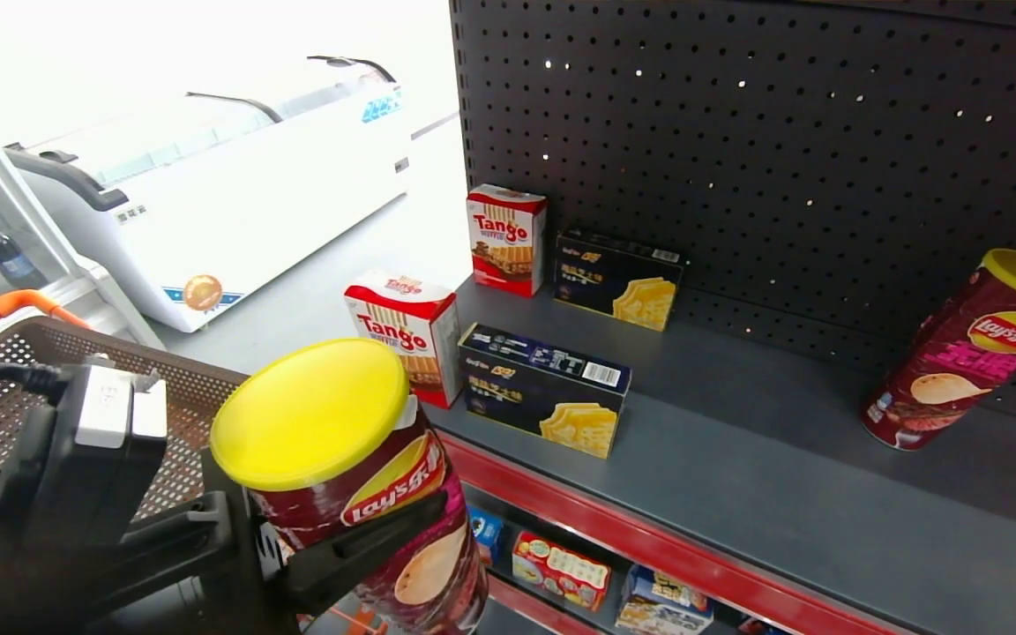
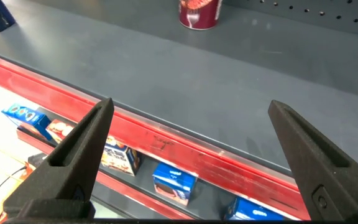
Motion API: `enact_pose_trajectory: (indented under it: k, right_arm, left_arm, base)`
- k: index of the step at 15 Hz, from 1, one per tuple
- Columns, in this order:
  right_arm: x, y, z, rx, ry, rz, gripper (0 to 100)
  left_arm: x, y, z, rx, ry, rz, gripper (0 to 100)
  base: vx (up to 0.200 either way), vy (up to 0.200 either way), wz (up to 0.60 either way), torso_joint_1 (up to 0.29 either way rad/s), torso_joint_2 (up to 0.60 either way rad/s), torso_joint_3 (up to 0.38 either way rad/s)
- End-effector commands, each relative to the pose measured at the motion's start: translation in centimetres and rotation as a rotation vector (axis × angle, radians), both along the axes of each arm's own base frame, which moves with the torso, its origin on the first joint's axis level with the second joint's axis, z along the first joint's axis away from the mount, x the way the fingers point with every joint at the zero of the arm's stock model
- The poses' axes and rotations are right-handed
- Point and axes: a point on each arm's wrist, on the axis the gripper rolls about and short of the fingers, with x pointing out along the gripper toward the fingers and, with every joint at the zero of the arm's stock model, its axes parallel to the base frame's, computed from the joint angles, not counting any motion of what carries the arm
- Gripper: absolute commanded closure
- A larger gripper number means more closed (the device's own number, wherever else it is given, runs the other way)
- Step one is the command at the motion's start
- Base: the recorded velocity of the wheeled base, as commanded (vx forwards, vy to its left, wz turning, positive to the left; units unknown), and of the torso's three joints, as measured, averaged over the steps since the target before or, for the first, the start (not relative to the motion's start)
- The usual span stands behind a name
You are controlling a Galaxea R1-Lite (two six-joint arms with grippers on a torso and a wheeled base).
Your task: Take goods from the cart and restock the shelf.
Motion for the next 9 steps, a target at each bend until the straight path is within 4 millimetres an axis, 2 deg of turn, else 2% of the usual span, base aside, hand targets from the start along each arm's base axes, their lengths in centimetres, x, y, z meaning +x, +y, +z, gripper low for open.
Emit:
enact_pose_trajectory:
  k: [1,9]
  right_arm:
    - [0.01,0.0,0.0,-0.001,0.001,0.0,0]
    - [0.01,0.0,0.0,-0.001,0.001,0.0,0]
  left_arm:
    - [-0.27,-0.28,-0.03,0.001,-0.002,-0.043,100]
    - [-0.19,-0.39,-0.07,0.004,0.001,-0.057,100]
  base:
    - [0.0,0.0,-0.6,-0.002,0.0,0.002]
    - [0.0,0.0,-0.6,0.004,0.0,0.003]
